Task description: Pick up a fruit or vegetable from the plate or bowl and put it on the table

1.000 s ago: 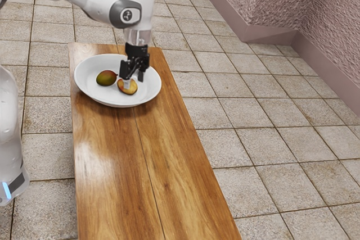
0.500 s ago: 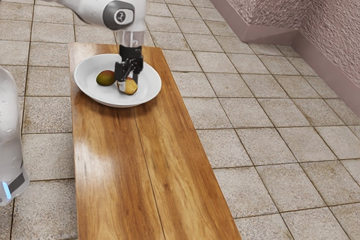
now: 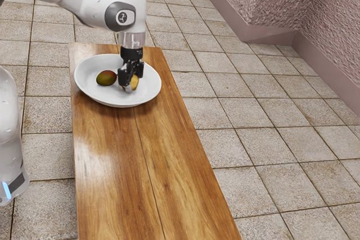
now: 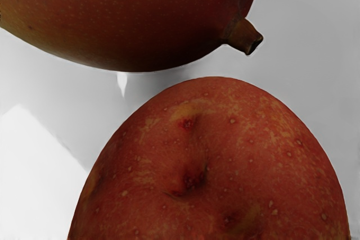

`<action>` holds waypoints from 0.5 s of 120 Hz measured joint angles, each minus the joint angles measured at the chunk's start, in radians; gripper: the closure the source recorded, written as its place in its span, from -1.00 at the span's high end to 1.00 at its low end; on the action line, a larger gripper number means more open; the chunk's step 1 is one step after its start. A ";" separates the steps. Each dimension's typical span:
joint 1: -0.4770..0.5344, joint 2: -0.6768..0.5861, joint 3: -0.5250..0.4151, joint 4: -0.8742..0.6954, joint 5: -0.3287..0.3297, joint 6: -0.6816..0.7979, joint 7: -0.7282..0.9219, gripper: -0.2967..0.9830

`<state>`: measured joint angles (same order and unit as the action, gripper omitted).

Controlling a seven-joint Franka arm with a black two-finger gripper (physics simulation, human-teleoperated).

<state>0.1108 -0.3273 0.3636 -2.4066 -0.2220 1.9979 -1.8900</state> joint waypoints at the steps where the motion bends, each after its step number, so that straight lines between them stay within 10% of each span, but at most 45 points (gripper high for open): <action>1: 0.000 -0.001 -0.002 0.001 0.000 0.000 0.000 -0.29; 26: 0.100 -0.033 -0.255 0.075 0.006 0.001 0.001 -0.31; 60: -0.107 0.000 -0.347 0.121 -0.060 0.002 -0.024 -0.31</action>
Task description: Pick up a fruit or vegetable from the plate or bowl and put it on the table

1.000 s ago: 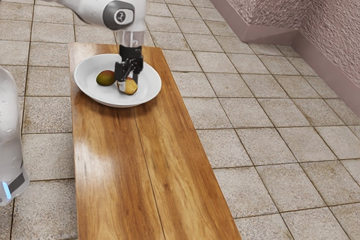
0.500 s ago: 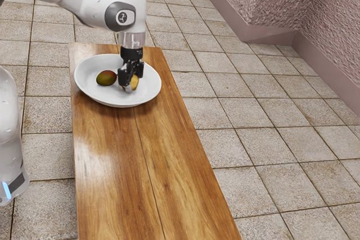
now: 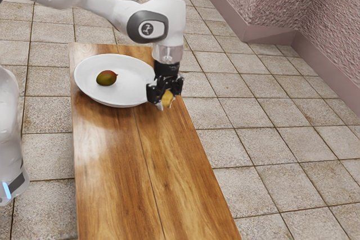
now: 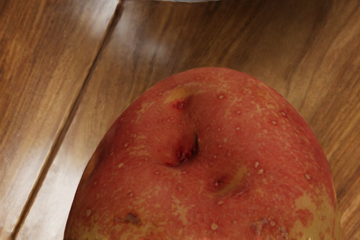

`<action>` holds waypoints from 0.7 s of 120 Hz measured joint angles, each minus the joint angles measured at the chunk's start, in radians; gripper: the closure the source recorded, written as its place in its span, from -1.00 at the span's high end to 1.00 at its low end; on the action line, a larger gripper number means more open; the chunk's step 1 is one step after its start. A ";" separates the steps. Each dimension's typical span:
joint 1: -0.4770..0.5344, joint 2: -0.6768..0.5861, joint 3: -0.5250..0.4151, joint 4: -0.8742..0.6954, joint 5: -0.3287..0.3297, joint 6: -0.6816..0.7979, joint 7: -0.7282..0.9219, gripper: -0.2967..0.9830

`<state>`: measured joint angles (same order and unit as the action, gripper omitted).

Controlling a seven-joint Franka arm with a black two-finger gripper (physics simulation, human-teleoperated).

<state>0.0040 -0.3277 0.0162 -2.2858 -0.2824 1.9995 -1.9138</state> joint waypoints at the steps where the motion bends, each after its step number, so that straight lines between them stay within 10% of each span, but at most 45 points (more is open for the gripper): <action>1: -0.005 0.000 -0.002 0.000 -0.003 0.000 -0.001 -0.31; 14: -0.049 -0.001 -0.011 0.001 -0.026 0.000 -0.017 -0.31; 46: -0.043 0.010 0.000 0.045 -0.029 0.001 -0.046 0.40; 84: -0.032 0.307 0.006 0.822 0.083 -0.307 -0.140 0.52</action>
<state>-0.0283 -0.0202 0.0221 -1.4640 -0.1998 1.6926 -2.0538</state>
